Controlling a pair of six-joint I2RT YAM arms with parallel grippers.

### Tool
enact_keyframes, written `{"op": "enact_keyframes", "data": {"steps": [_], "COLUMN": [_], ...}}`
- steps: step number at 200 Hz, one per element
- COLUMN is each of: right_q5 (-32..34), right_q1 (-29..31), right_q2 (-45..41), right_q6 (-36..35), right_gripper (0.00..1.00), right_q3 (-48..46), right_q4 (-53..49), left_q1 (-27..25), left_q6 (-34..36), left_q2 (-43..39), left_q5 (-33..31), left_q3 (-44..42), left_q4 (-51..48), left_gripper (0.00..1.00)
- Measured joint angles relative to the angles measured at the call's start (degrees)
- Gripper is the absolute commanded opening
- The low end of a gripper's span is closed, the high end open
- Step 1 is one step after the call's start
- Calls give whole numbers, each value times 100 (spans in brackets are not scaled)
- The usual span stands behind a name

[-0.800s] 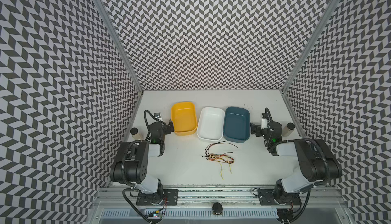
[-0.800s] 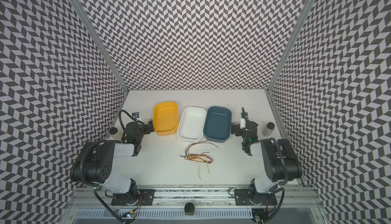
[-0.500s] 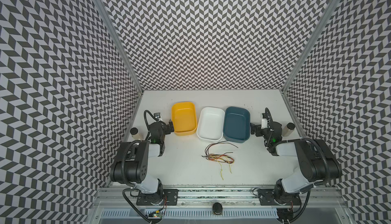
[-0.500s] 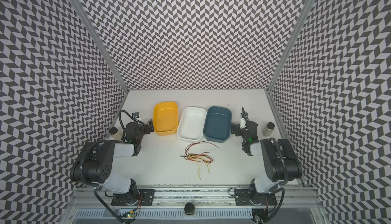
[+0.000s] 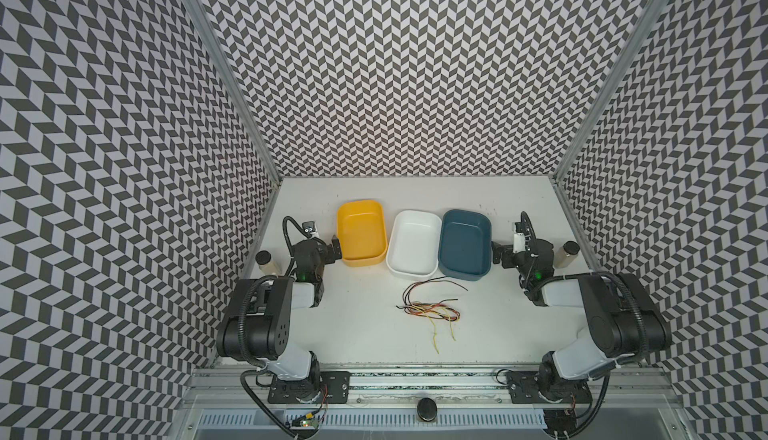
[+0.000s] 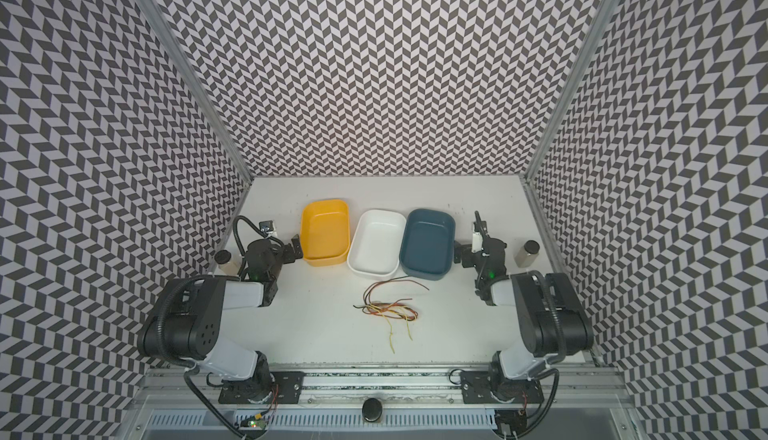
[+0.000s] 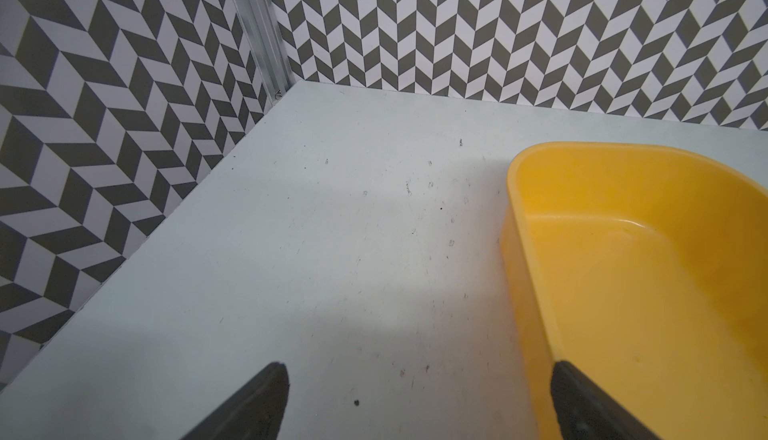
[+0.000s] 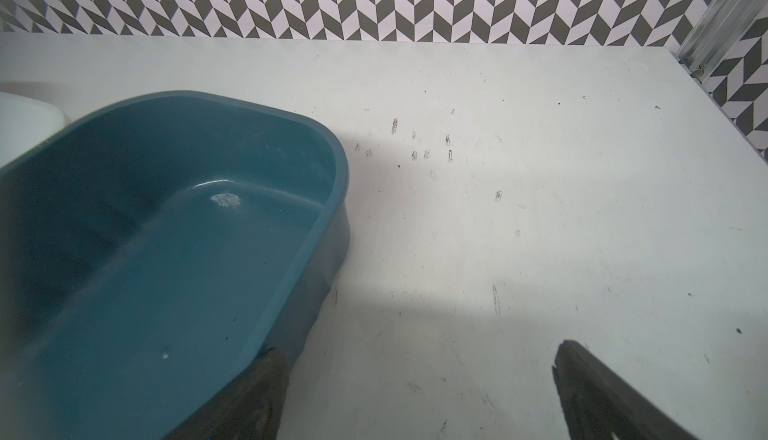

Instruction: Untangle the cables

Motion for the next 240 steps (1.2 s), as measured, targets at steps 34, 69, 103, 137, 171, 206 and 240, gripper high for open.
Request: {"op": "enact_keyframes", "data": {"steps": [34, 69, 103, 137, 171, 206, 240], "right_q5": [2, 348, 866, 1054, 866, 188, -903], "right_q1": [0, 0, 105, 157, 155, 157, 321], "right_q2": [0, -579, -2002, -3270, -4234, -4913, -4776], "right_q6": [0, 90, 308, 1099, 2570, 3550, 3777], "right_gripper": [99, 99, 99, 99, 99, 99, 99], "right_q3": [0, -203, -116, 890, 1609, 1545, 2020], "right_q4": [0, -153, -1128, -2929, -4256, -4885, -5796], "left_q1": [0, 2, 0, -9, -179, -767, -1598], "left_q6": [-2, -168, -264, -713, -1939, -3040, -2997], "left_q2": [0, -221, -1167, -2546, -4063, -4686, -5497], "left_q5": [2, -396, -625, -704, -1067, -1556, -1047], "left_q3": [0, -79, 48, 531, 833, 1657, 2028], "left_q4": [0, -83, -848, -2118, -3460, -5261, -5978], "left_gripper": [100, 100, 100, 100, 100, 100, 100]}}
